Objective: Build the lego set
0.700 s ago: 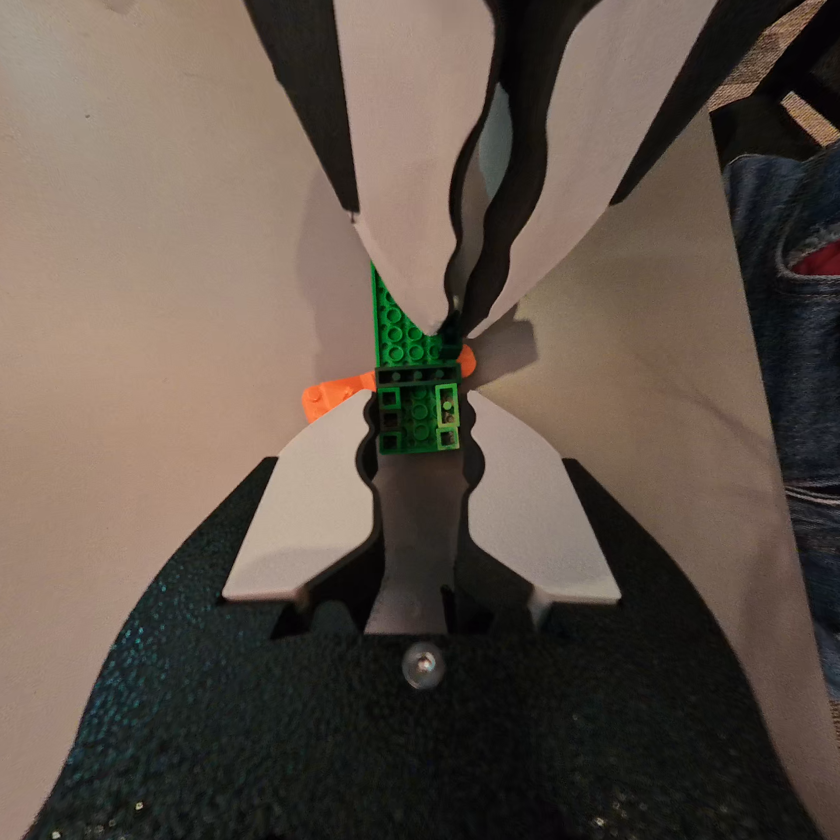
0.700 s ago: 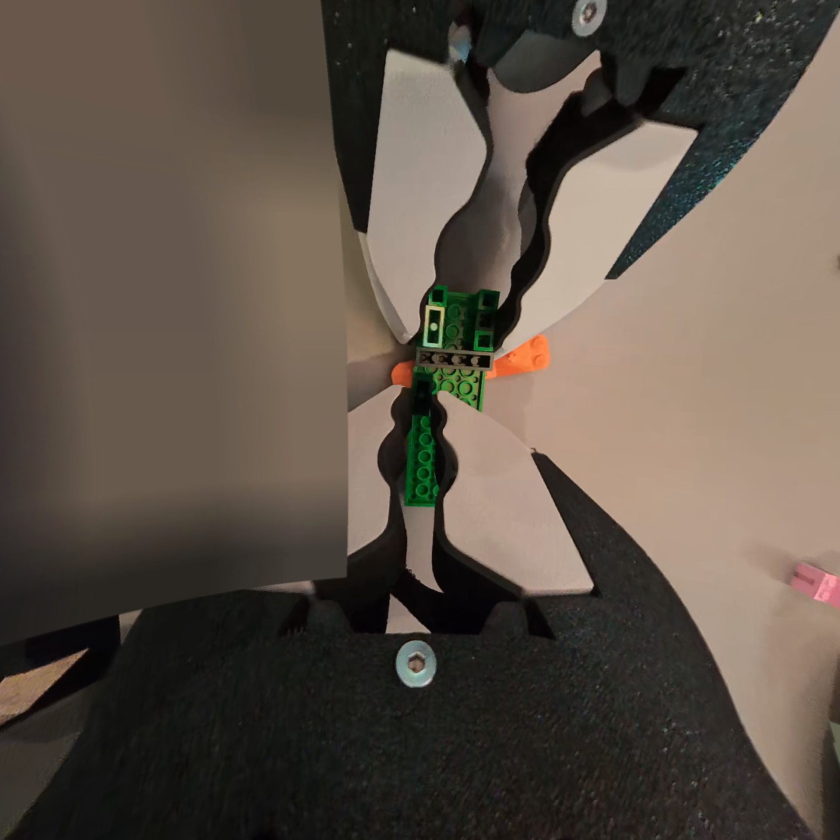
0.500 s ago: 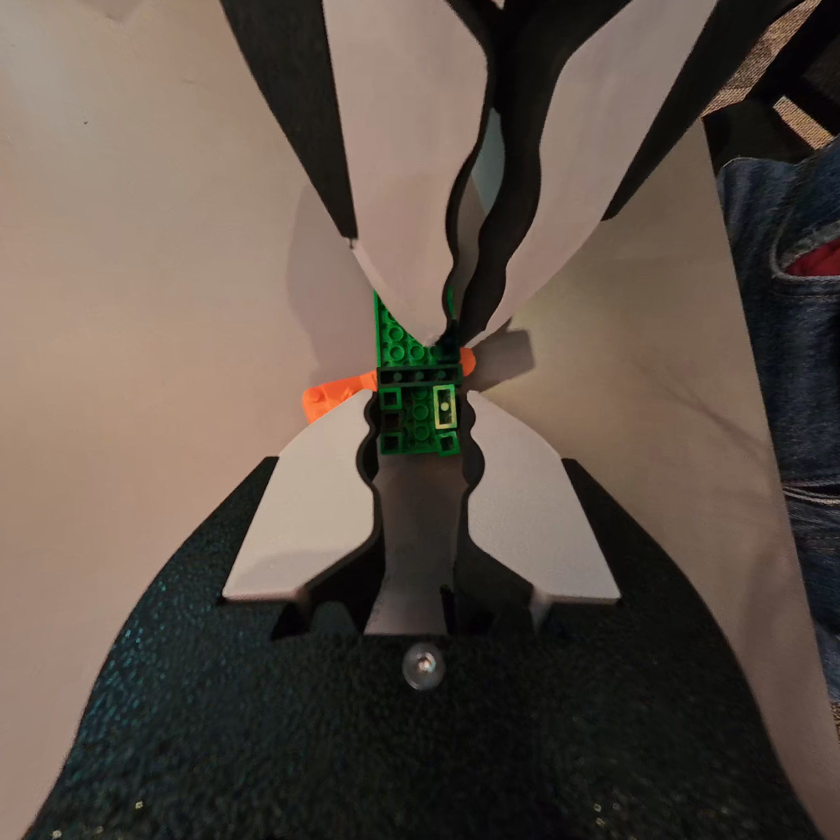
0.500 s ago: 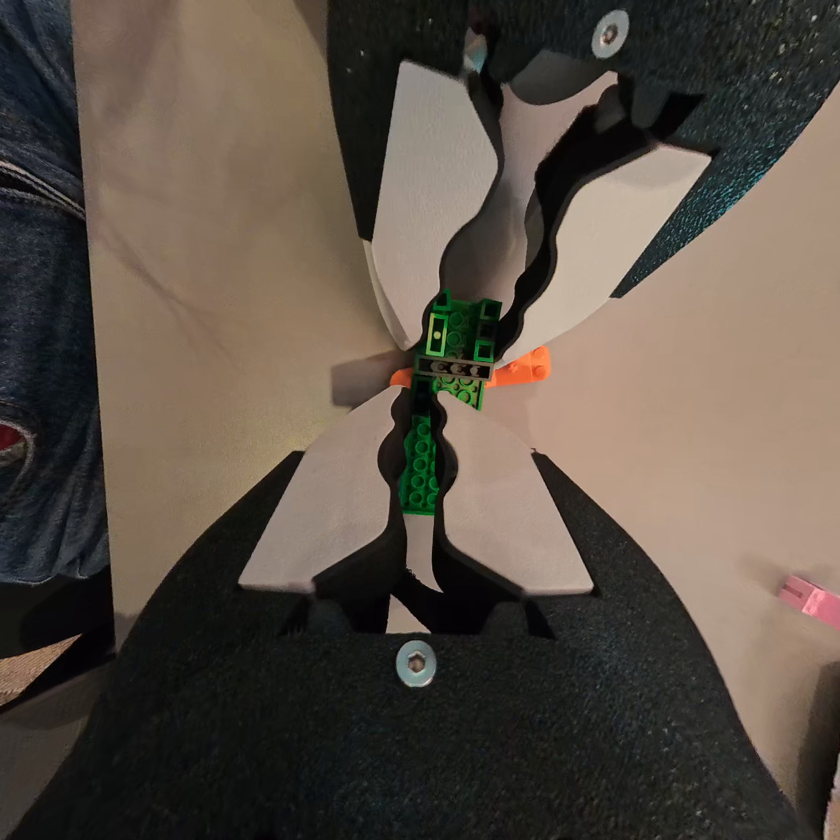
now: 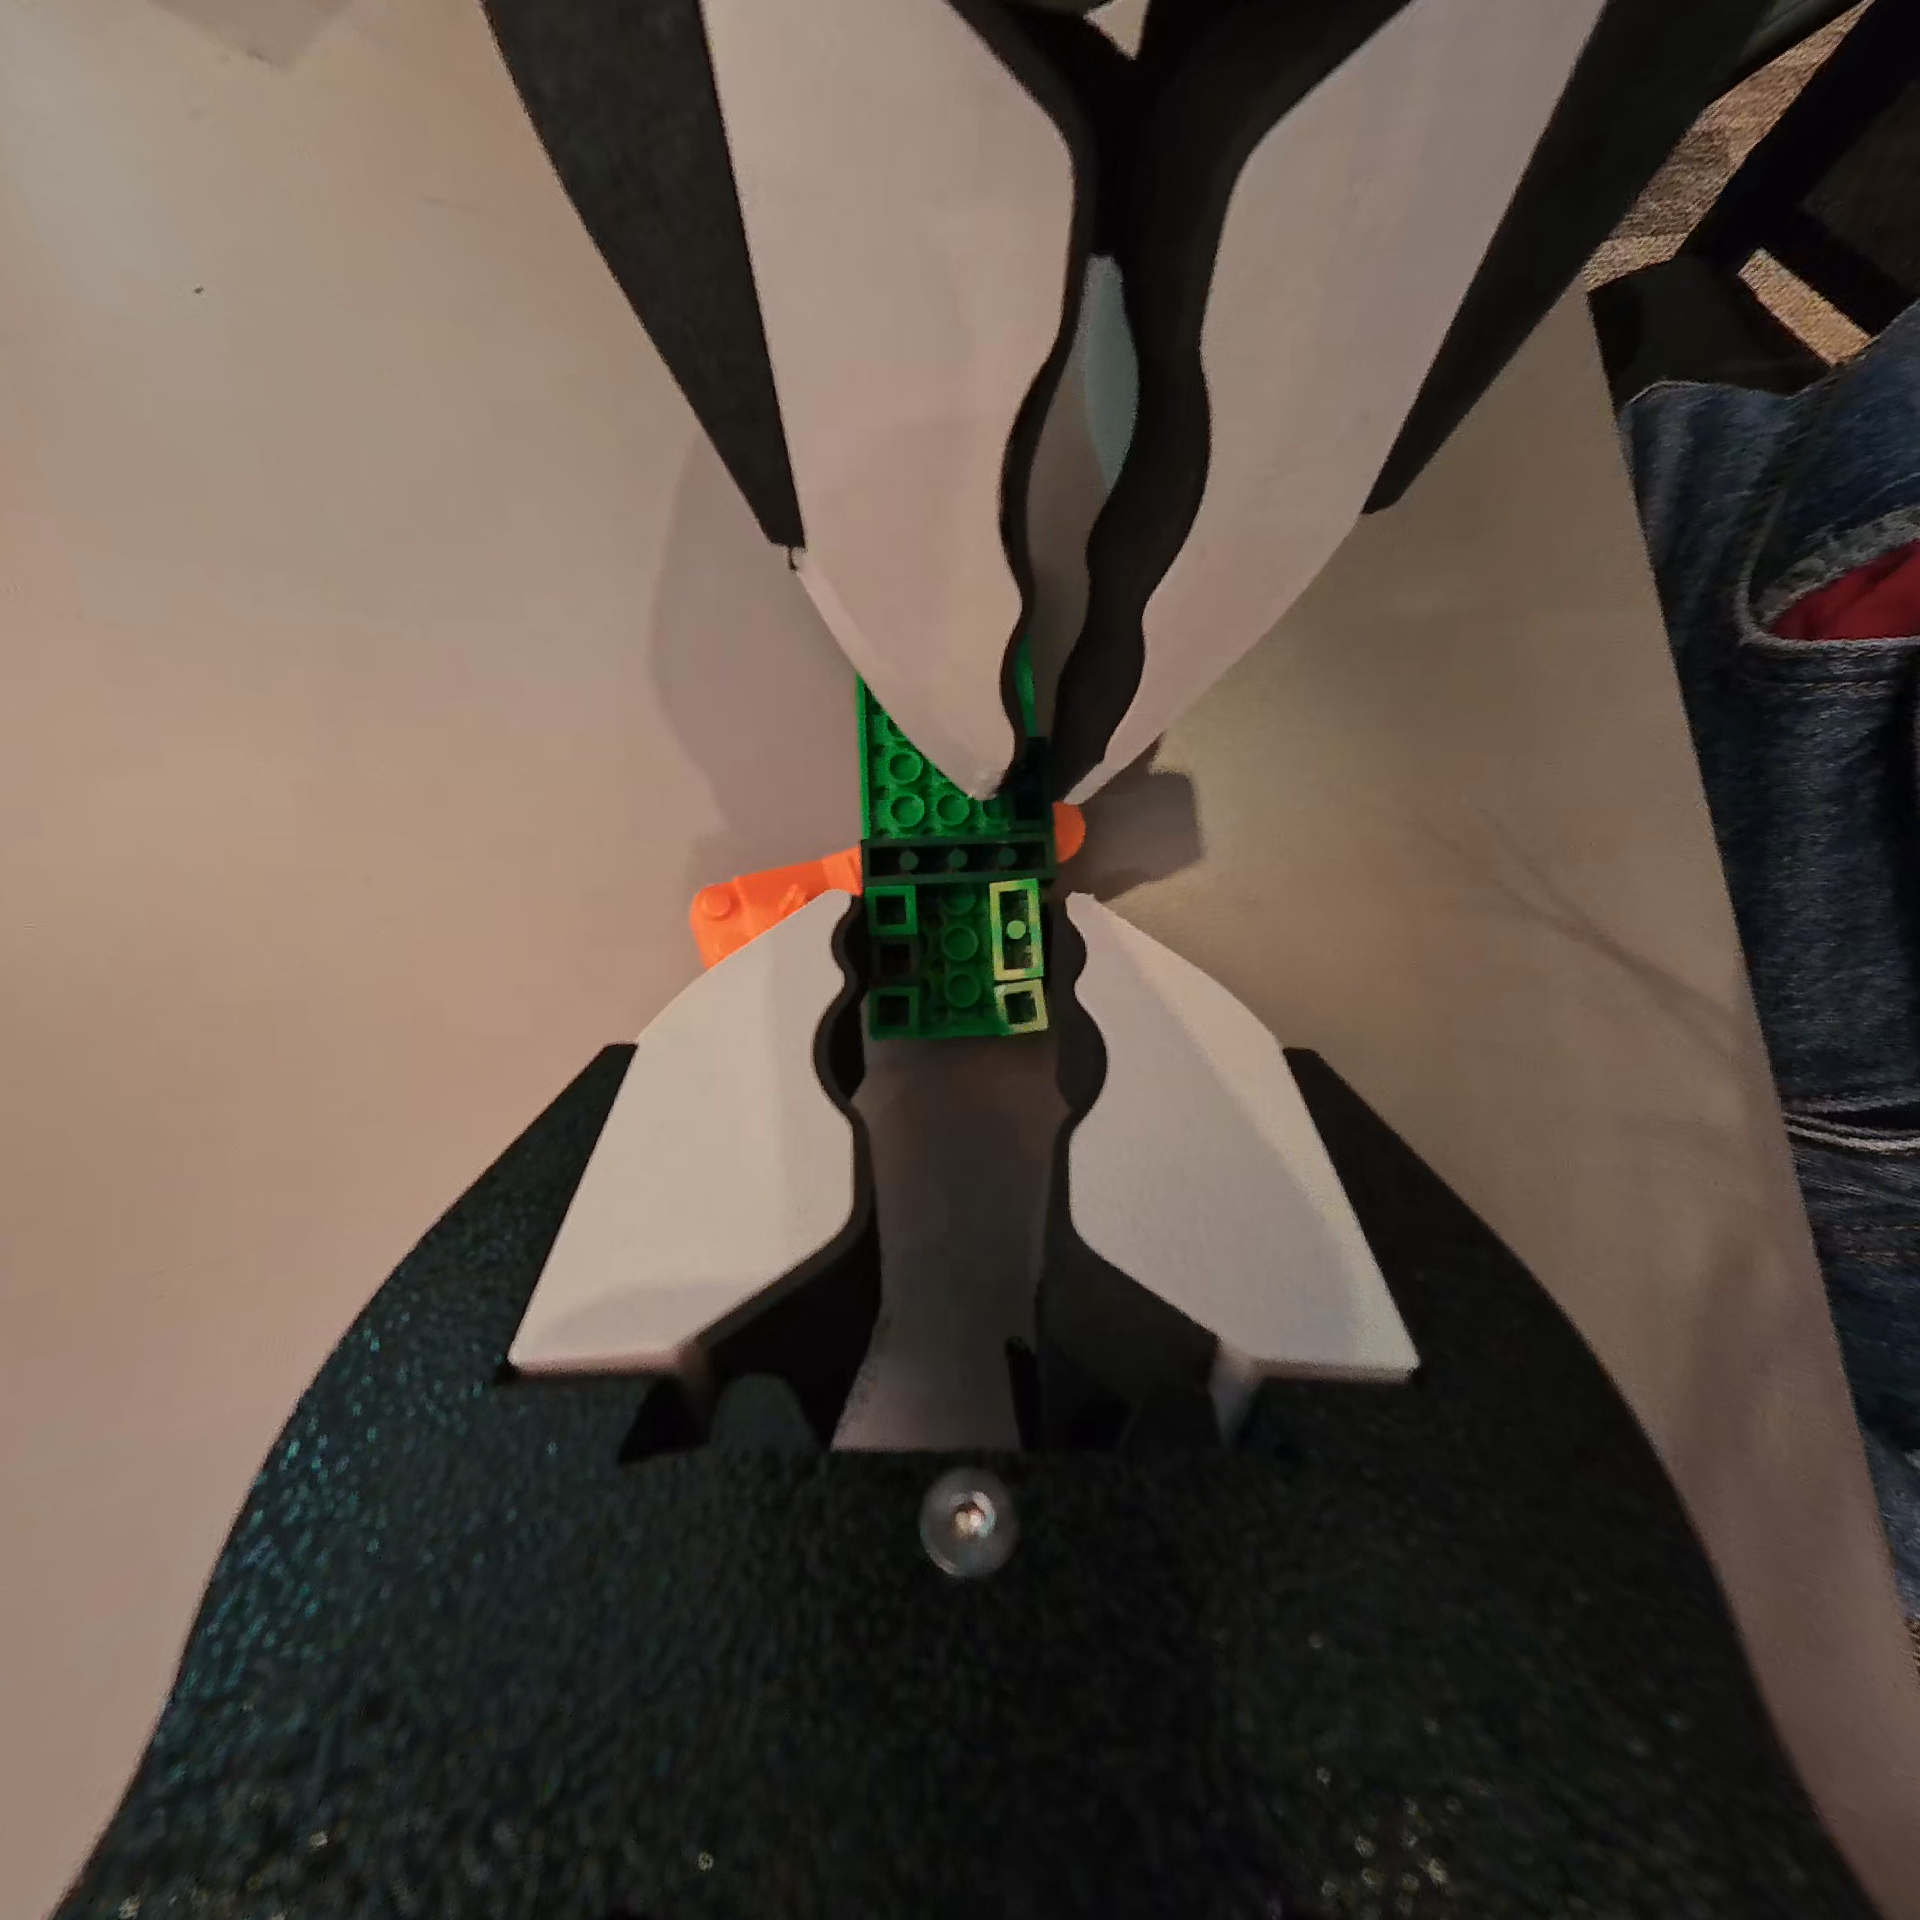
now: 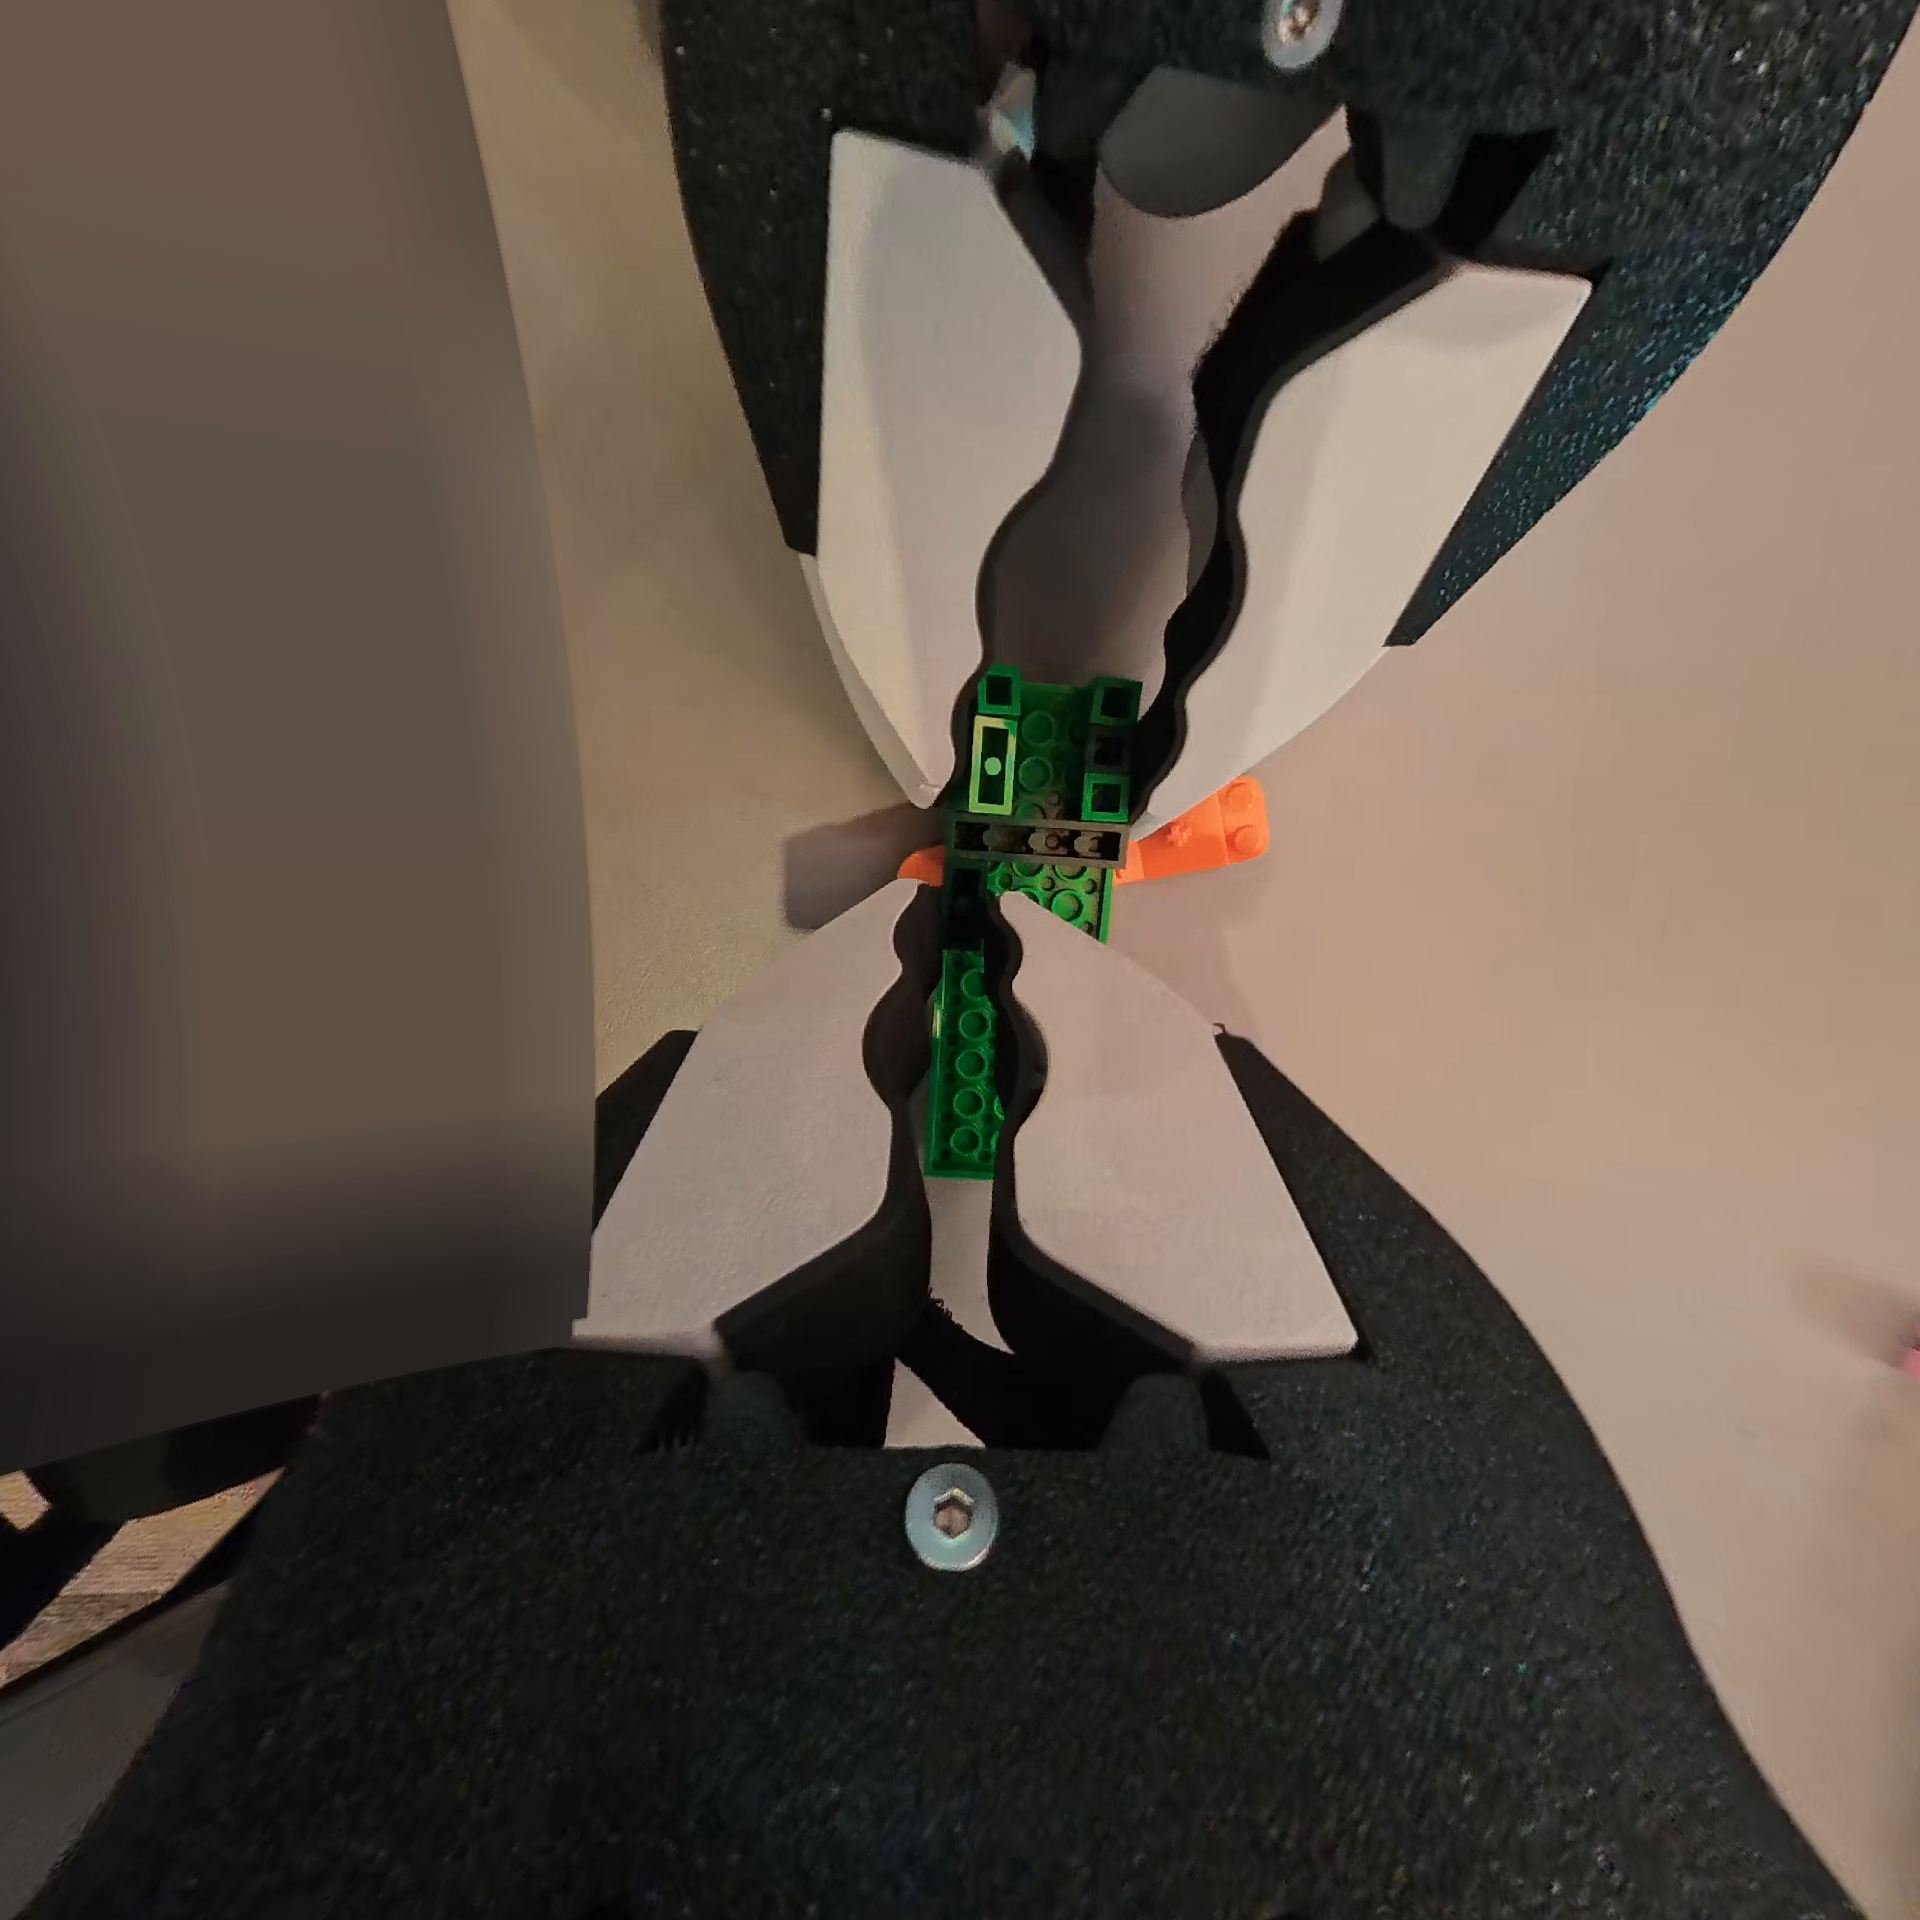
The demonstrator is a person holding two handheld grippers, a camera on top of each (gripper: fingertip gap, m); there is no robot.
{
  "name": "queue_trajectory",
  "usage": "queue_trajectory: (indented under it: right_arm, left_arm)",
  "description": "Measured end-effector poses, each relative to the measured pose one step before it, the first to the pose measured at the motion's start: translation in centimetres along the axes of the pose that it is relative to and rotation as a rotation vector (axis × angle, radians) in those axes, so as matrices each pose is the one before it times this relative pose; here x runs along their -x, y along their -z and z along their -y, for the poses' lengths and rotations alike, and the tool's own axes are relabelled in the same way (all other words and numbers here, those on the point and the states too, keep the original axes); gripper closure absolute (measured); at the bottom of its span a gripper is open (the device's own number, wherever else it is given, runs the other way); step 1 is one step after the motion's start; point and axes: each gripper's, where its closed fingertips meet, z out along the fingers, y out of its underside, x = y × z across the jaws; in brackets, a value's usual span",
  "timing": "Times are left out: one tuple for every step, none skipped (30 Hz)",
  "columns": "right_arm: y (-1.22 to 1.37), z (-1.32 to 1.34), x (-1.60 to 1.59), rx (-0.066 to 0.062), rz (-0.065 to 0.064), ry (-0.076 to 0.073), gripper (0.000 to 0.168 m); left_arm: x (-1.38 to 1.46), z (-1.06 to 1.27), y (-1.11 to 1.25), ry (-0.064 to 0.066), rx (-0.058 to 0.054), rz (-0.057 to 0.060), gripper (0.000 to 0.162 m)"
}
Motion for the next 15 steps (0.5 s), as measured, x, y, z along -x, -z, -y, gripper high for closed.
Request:
queue_trajectory:
  right_arm:
    - [-0.007, -0.002, 0.002, -0.0013, 0.0038, -0.0073, 0.161]
    - [-0.011, 0.010, -0.004, -0.0013, 0.0029, -0.0040, 0.161]
    - [-0.003, 0.000, -0.004, -0.0003, 0.0016, -0.0034, 0.161]
    - [-0.007, -0.009, -0.002, 0.0004, -0.0003, -0.0002, 0.161]
    - [-0.014, 0.009, 0.002, 0.0005, -0.0001, 0.0008, 0.161]
    - [-0.070, 0.028, 0.004, -0.0017, 0.0008, -0.0004, 0.161]
    - [-0.049, 0.007, -0.029, 0.0007, 0.0009, -0.0014, 0.161]
    - [-0.016, 0.036, 0.019, 0.0007, 0.0027, 0.0004, 0.161]
    - [-0.008, 0.020, -0.010, 0.0005, 0.0008, 0.0025, 0.161]
    - [-0.017, 0.012, 0.008, -0.0006, 0.0012, -0.0004, 0.161]
    - [-0.014, 0.002, 0.010, -0.0012, 0.0004, -0.0005, 0.161]
    - [-0.002, 0.003, -0.001, -0.0014, -0.0018, 0.0012, 0.161]
    - [-0.014, 0.009, 0.000, -0.0014, -0.0034, 0.0011, 0.161]
    - [-0.014, 0.032, 0.014, -0.0021, -0.0028, -0.0002, 0.161]
    - [-0.006, 0.021, 0.007, -0.0023, -0.0054, 0.0034, 0.161]
  left_arm:
    - [0.005, 0.003, 0.001, -0.0010, -0.0007, 0.0006, 0.129]
    - [0.001, -0.004, -0.012, -0.0018, 0.0004, 0.0014, 0.129]
    - [-0.006, -0.002, 0.001, -0.0009, 0.0003, 0.0014, 0.129]
    - [0.006, -0.005, 0.005, -0.0013, -0.0001, 0.0014, 0.129]
    - [0.004, 0.000, -0.008, -0.0007, -0.0010, 0.0007, 0.129]
    - [0.004, -0.007, 0.001, 0.0004, -0.0017, 0.0006, 0.129]
    - [-0.007, -0.014, 0.002, -0.0002, -0.0034, -0.0004, 0.129]
    - [-0.010, -0.018, 0.010, 0.0020, -0.0015, -0.0019, 0.129]
    - [-0.012, -0.011, 0.003, -0.0014, -0.0013, -0.0008, 0.129]
    - [-0.002, -0.012, 0.012, 0.0004, -0.0002, -0.0006, 0.129]
    - [-0.015, -0.014, 0.010, 0.0004, 0.0005, -0.0009, 0.129]
    - [-0.006, -0.001, 0.009, -0.0017, 0.0012, 0.0001, 0.129]
    - [-0.005, -0.011, 0.003, -0.0025, 0.0016, 0.0013, 0.129]
    - [-0.020, -0.022, 0.012, -0.0019, 0.0018, 0.0005, 0.129]
    - [-0.021, -0.016, 0.006, -0.0019, 0.0019, -0.0004, 0.129]
